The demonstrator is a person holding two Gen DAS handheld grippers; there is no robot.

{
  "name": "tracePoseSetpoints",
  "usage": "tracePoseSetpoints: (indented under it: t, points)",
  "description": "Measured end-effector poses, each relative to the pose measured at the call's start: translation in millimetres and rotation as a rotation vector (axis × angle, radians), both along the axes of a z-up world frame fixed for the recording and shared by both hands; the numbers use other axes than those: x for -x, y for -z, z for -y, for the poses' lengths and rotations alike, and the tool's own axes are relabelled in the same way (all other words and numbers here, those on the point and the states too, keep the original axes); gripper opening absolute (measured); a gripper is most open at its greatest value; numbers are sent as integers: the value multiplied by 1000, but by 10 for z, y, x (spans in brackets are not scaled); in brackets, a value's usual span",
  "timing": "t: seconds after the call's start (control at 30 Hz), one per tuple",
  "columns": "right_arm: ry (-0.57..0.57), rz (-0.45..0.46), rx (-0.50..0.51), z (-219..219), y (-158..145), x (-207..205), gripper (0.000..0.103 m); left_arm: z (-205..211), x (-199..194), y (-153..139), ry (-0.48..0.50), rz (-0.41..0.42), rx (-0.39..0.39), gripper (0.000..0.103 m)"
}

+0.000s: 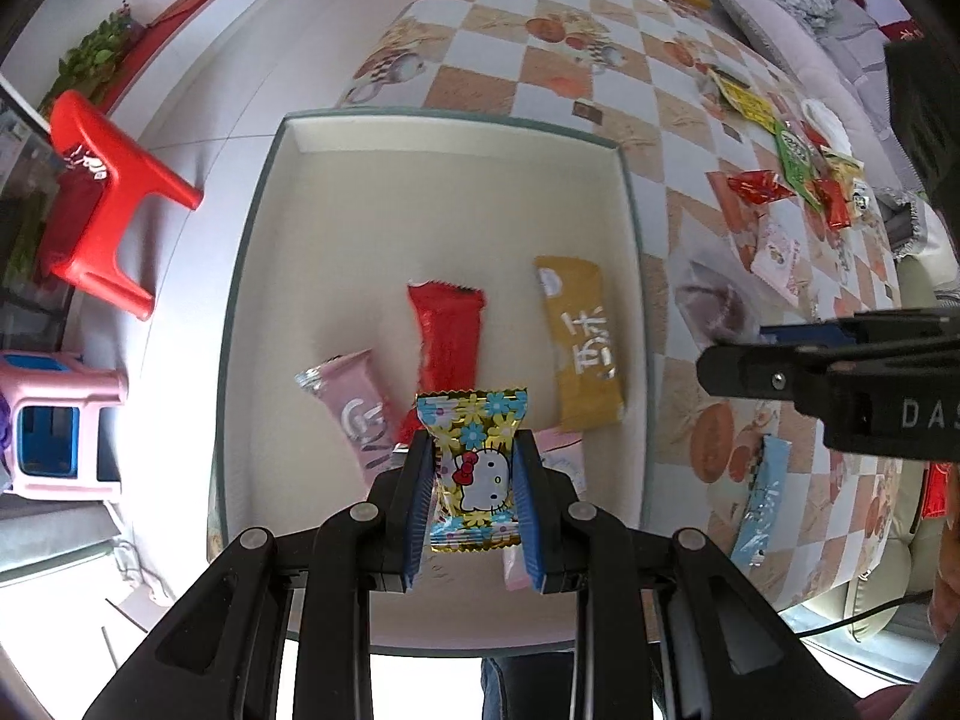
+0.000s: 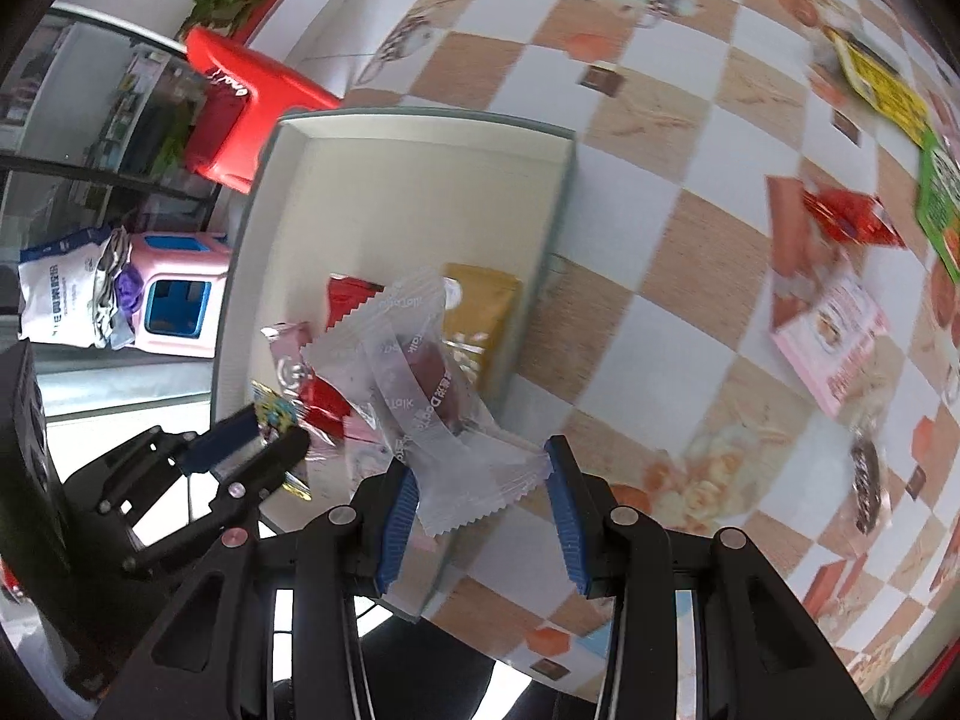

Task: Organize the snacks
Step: 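Carry the Hello Kitty candy and clear bag over the white tray, then open both tools to drop the candy and clear bag into the tray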

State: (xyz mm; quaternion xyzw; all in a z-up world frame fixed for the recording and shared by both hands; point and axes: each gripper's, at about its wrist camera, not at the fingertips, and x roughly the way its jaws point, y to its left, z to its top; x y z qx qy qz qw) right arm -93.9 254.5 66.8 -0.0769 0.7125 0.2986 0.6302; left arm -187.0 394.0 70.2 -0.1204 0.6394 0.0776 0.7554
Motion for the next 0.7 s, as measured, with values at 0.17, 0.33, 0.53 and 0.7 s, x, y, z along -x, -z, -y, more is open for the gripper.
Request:
tracePoseSetpoints:
  t: [0.17, 0.33, 0.53, 0.7]
  points:
    - [-31, -6, 0, -247, 28, -12, 43, -62, 65, 51, -17, -15, 3, 28]
    - [-66, -16, 18, -427, 68, 1, 43, -112, 157, 140, -29, -45, 9, 28]
    - [-104, -54, 47, -555, 143, 60, 72, -110, 264, 216, -27, -70, 15, 54]
    - [-99, -23, 87, -427, 38, 102, 102, -101, 336, 63, -31, 1, -1, 80]
